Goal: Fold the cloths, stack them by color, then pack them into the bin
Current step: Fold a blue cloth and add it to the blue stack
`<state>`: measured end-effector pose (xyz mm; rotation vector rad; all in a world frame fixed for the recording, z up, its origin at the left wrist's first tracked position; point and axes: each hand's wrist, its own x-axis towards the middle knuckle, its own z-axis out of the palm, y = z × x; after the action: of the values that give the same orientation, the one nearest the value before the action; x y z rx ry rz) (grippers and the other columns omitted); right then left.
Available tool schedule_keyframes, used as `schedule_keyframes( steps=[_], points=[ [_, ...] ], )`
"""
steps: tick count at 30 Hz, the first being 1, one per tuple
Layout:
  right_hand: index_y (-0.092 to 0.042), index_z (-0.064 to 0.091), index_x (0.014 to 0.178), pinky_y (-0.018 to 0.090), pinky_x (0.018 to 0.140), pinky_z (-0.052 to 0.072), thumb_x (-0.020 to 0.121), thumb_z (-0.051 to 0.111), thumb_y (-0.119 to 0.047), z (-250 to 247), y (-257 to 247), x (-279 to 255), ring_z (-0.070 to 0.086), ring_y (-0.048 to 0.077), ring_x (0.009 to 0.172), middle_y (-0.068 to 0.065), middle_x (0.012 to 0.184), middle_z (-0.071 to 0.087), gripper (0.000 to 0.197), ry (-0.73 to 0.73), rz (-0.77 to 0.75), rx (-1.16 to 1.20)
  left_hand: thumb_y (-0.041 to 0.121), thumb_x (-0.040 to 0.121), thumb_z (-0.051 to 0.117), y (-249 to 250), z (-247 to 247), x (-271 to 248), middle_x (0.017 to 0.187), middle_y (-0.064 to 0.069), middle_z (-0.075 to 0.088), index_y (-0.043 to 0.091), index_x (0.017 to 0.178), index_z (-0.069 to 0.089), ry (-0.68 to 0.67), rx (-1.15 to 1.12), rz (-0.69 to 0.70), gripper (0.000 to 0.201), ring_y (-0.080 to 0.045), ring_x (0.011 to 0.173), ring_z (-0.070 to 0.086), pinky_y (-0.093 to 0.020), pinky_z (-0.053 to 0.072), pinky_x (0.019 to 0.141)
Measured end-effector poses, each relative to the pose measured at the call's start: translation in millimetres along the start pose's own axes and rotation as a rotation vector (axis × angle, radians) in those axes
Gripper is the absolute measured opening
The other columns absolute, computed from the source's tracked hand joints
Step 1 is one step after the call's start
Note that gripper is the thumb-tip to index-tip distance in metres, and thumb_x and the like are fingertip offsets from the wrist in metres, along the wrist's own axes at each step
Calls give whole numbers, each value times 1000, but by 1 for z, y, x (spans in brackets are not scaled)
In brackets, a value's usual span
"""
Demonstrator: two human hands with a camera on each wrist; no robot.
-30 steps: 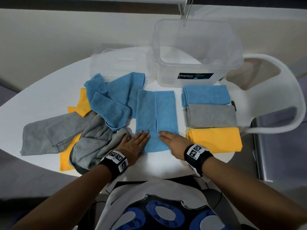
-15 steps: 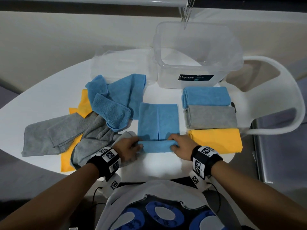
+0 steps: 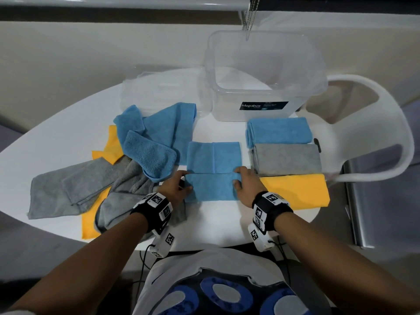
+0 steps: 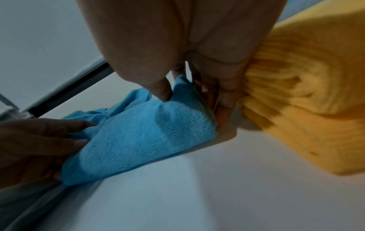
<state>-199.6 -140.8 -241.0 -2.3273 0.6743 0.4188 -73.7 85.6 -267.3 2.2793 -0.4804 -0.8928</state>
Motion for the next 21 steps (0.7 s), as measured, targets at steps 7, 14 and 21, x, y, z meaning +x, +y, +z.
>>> schedule_keyframes(
  steps=[7, 14, 21],
  points=[
    [-16, 33, 147, 46, 115, 25, 91, 48, -31, 13, -8, -17, 22, 32, 143, 12, 157, 19, 59, 39, -426, -448, 20, 86, 66, 5, 3, 5, 98, -3, 61, 19, 133, 49, 46, 90, 5, 51, -24, 93, 61, -21, 40, 77],
    [-21, 18, 153, 44, 119, 18, 89, 53, -26, 23, 3, -20, 13, 31, 147, 8, 161, 10, 73, -140, -402, -550, 24, 82, 63, 10, 7, -1, 140, -15, 34, 21, 138, 40, 120, 404, 144, 61, -39, 120, 45, -48, 42, 101],
    [-18, 11, 154, 46, 120, 16, 89, 53, -30, 28, -2, -19, 2, 31, 149, 10, 162, -3, 78, -144, -349, -582, 51, 94, 23, 8, 36, -16, 161, -4, 1, 16, 154, 7, -33, 861, 419, 71, -24, 148, 2, -49, 7, 116]
  ],
)
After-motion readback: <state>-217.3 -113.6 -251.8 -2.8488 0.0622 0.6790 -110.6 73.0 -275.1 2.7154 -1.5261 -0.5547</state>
